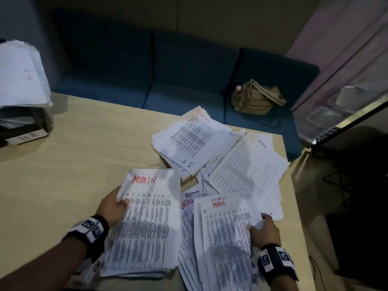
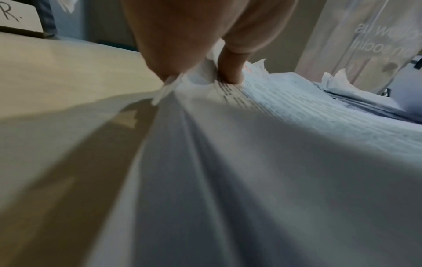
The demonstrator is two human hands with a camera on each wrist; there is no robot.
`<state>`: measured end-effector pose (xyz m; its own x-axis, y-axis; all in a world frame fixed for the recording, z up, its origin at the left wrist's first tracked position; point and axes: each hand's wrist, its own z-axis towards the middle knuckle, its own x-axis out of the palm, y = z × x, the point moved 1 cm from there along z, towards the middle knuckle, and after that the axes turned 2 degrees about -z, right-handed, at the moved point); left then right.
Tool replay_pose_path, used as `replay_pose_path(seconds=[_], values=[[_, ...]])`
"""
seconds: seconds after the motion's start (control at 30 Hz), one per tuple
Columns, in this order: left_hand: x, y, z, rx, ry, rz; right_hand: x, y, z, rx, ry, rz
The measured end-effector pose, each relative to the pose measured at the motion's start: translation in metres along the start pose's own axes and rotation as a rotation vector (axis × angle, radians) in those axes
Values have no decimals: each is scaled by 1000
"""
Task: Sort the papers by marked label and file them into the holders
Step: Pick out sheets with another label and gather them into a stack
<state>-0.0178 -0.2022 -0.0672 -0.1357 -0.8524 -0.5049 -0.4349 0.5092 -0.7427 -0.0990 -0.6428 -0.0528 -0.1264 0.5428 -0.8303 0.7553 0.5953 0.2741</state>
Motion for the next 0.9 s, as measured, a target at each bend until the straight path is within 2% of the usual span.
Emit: replay_pose_path(seconds=[0.1,0.2,0.3,0.47,0.57,0.63,0.9], values=[[0,-2,9,-11,40,32,-27,9,4,-60,-61,-45],[-1,4,11,-27,68,25,-66,17,18,-65,-71,252],[0,5,10,-32,73,-11,-91,20,50,54,-165,411],[1,4,14,-55,79,-34,-71,46,100,142,-228,364],[0,7,17,-47,80,-6,-58,68,103,233,-236,327],[-1,8,18,-64,77,-8,-51,79,100,242,-210,356],[-3,8,20,-68,102,-14,-47,83,106,26,-386,315]])
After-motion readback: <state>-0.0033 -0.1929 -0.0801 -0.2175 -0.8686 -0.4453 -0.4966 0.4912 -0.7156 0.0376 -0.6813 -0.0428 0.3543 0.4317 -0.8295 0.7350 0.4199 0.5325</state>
